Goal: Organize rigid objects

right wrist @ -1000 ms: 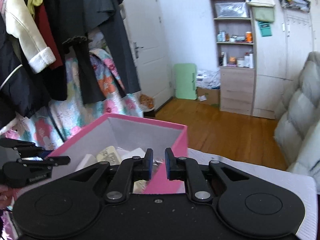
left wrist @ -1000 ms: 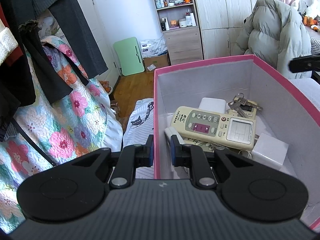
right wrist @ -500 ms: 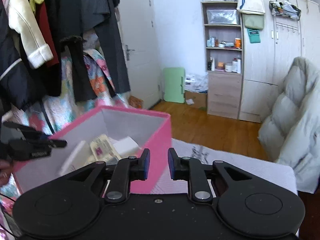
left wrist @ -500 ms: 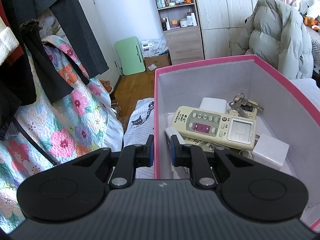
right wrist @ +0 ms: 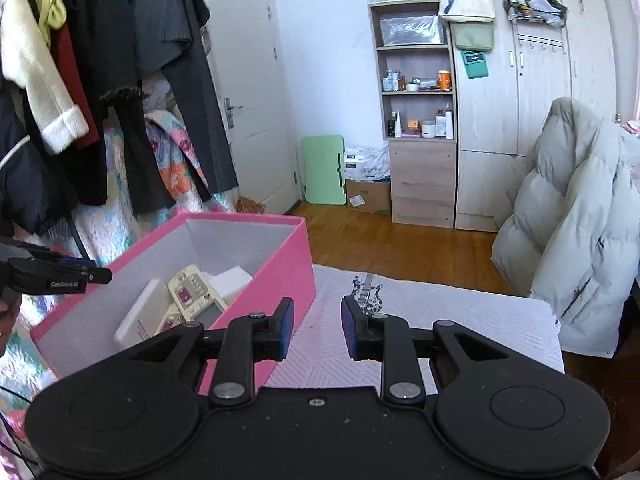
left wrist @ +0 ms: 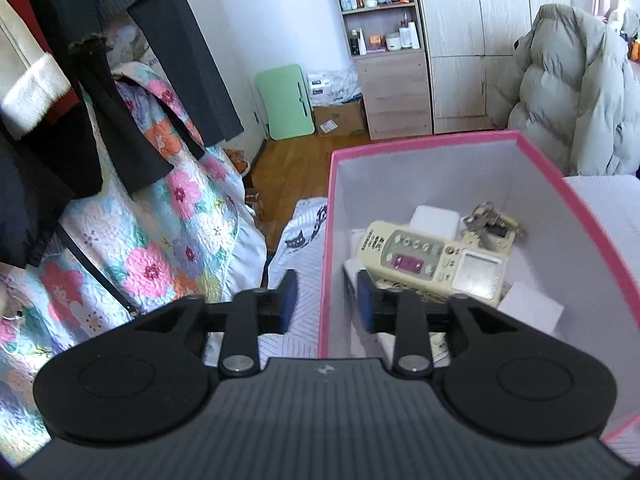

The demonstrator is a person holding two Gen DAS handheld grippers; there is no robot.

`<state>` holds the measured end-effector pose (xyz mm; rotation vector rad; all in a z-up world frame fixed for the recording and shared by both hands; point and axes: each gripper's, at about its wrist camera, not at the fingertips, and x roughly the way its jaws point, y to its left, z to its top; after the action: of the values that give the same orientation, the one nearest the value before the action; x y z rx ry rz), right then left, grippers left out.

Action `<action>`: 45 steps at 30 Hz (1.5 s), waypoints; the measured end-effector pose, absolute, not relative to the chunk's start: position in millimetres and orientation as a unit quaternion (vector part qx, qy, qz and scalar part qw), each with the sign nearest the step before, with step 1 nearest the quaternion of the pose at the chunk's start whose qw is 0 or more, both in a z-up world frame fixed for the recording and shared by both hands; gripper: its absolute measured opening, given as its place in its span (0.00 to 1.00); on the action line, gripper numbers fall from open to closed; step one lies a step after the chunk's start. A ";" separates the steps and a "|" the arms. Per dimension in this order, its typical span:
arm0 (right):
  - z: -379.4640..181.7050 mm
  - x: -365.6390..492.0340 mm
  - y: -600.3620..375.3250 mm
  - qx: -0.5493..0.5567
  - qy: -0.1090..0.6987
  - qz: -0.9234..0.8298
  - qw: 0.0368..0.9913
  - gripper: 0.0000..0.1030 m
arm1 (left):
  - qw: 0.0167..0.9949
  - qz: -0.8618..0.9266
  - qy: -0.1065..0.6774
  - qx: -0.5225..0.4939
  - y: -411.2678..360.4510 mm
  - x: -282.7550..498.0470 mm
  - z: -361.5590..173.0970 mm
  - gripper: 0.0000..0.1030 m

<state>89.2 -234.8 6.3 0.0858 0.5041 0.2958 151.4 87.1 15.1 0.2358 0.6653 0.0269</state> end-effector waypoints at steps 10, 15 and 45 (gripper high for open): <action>30.3 65.1 -233.9 0.061 0.236 0.165 0.956 0.38 | 0.940 0.008 0.321 0.114 67.6 97.1 51.2 0.59; 38.1 47.9 -234.9 0.071 0.228 0.170 0.956 0.39 | 0.947 -0.014 0.296 0.124 46.7 58.5 65.4 0.67; 60.7 -28.6 -233.4 0.039 0.258 0.106 0.960 0.65 | 0.932 -0.011 0.356 0.068 13.1 3.4 54.2 0.98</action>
<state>-28.6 -233.4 60.7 0.0790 0.5224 0.2142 3.4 13.1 54.2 0.1398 0.7296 -0.0218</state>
